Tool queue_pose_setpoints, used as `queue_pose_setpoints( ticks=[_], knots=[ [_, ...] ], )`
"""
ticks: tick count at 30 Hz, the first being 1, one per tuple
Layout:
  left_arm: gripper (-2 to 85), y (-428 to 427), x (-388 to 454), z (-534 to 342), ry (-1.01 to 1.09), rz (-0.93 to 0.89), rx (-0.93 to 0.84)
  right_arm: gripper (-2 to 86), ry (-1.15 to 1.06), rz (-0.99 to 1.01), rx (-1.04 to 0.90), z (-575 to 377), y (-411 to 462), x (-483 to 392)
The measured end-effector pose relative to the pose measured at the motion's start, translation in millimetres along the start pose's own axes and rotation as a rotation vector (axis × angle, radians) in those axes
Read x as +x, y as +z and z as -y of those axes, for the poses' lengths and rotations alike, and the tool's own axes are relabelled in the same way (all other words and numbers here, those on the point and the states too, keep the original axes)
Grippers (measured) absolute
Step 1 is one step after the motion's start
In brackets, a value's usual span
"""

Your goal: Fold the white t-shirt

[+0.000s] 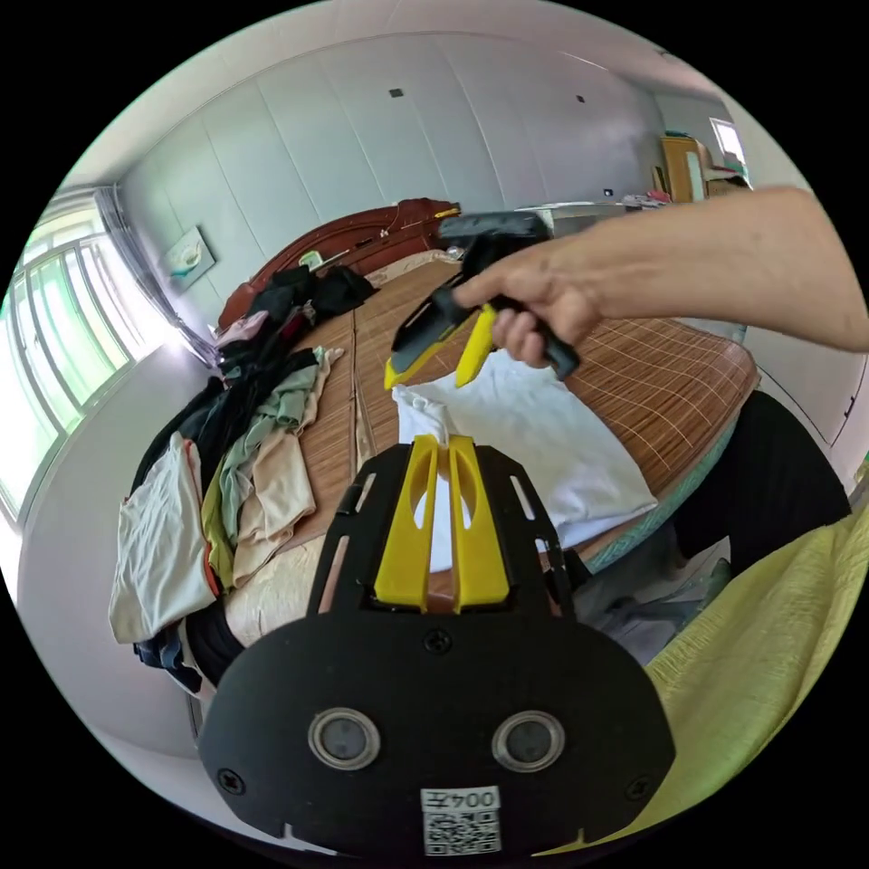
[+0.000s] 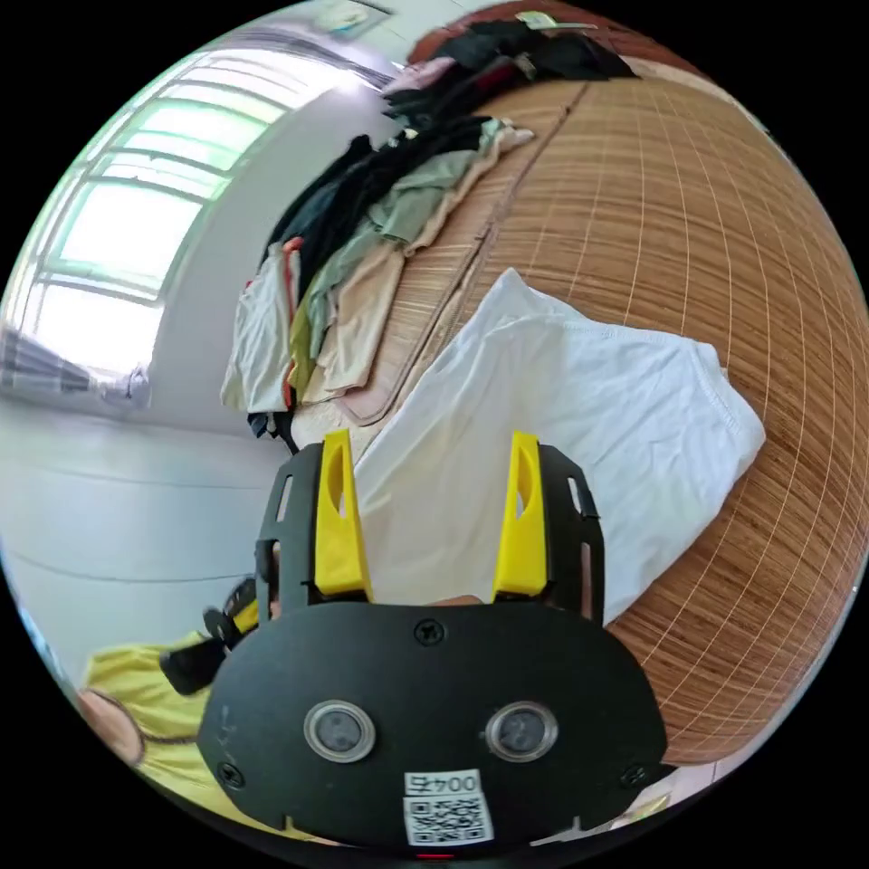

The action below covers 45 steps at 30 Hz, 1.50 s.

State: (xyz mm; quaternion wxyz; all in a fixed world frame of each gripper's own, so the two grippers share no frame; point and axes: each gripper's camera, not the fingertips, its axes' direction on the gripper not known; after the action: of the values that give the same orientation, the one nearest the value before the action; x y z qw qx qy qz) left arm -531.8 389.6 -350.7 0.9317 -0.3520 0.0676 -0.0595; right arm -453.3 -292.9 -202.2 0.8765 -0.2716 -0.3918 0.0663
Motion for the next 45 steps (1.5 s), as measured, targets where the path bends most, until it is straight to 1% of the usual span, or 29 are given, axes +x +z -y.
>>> queue_pose_setpoints(
  ticks=[3, 5, 7, 9, 10, 11, 12, 13, 14, 15, 17, 20, 24, 28, 30, 33, 36, 39, 41, 42, 43, 44, 45],
  knots=[
    [1.5, -0.6, 6.7, 3.4, 0.021, 0.006, 0.013, 25.4, 0.057, -0.114, -0.076, 51.2, 12.6, -3.6],
    [1.5, -0.9, 7.3, 4.8, 0.028, 0.004, 0.018, 24.8, 0.081, -0.236, -0.122, 83.7, 26.3, -5.7],
    [1.4, -1.0, 6.5, 6.4, 0.033, -0.003, 0.018, 23.3, 0.107, -0.278, -0.186, 103.6, 40.1, -1.1],
    [1.4, 0.8, 3.6, 8.9, 0.036, -0.003, 0.012, 19.5, 0.128, -0.336, -0.233, 118.0, 50.5, 7.0],
    [1.3, 1.6, -0.8, 10.2, 0.024, -0.013, 0.010, 15.2, 0.130, -0.333, -0.247, 123.4, 53.4, 12.5],
    [1.3, 1.9, -4.0, 10.9, 0.013, -0.023, 0.010, 8.9, 0.126, -0.319, -0.220, 124.0, 49.4, 16.7],
    [1.3, 1.9, -12.1, 12.0, -0.016, -0.049, 0.013, 5.7, 0.126, -0.298, -0.192, 122.5, 44.9, 18.6],
    [1.3, 1.5, -16.5, 12.3, -0.032, -0.061, 0.017, 4.9, 0.151, -0.247, -0.130, 116.6, 33.2, 23.5],
    [1.2, 1.2, -25.0, 12.4, -0.059, -0.080, 0.024, 4.3, 0.176, -0.212, -0.065, 107.4, 19.3, 26.2],
    [1.2, 1.5, -34.7, 12.0, -0.090, -0.100, 0.025, 4.2, 0.186, -0.207, -0.028, 101.9, 11.5, 26.4],
    [1.2, 2.6, -52.7, 9.5, -0.154, -0.145, 0.024, 4.0, 0.229, -0.202, 0.115, 76.0, -23.3, 22.1],
    [1.2, 13.0, -86.9, 2.4, -0.284, -0.231, -0.005, 3.9, 0.247, -0.225, 0.233, 55.9, -49.3, 8.4],
    [1.3, 45.7, -142.4, -13.5, -0.539, -0.350, -0.089, 4.1, 0.232, -0.261, 0.192, 71.7, -25.0, -7.0],
    [1.7, 85.9, -190.4, -38.5, -0.756, -0.423, -0.200, 4.2, 0.239, -0.311, 0.082, 96.1, 39.7, -16.9],
    [1.8, 100.3, -205.2, -46.3, -0.806, -0.431, -0.242, 4.6, 0.233, -0.342, 0.042, 101.0, 64.6, -21.0],
    [2.0, 115.8, -218.4, -49.2, -0.826, -0.457, -0.281, 6.2, 0.204, -0.372, 0.018, 98.7, 88.4, -29.5],
    [2.2, 115.3, -226.5, -43.5, -0.830, -0.457, -0.276, 8.5, 0.116, -0.337, 0.065, 78.9, 83.3, -46.9],
    [2.3, 114.3, -234.7, -39.1, -0.854, -0.466, -0.271, 9.7, -0.025, -0.350, 0.253, 25.6, 49.0, -81.0],
    [2.3, 114.6, -239.6, -36.3, -0.872, -0.474, -0.270, 9.9, -0.173, -0.389, 0.401, -46.9, 23.5, -117.0],
    [2.3, 114.6, -241.6, -33.0, -0.873, -0.470, -0.274, 9.9, -0.212, -0.402, 0.425, -68.2, 20.4, -125.6],
    [2.3, 114.5, -242.4, -31.0, -0.871, -0.465, -0.278, 9.8, -0.287, -0.438, 0.455, -112.6, 19.8, -140.8],
    [2.3, 114.0, -243.5, -26.4, -0.864, -0.455, -0.284, 9.6, -0.351, -0.478, 0.448, -156.1, 26.6, -152.6],
    [2.3, 112.7, -244.7, -21.5, -0.862, -0.448, -0.286, 9.4, -0.377, -0.497, 0.433, -177.1, 32.1, -157.3]
  ],
)
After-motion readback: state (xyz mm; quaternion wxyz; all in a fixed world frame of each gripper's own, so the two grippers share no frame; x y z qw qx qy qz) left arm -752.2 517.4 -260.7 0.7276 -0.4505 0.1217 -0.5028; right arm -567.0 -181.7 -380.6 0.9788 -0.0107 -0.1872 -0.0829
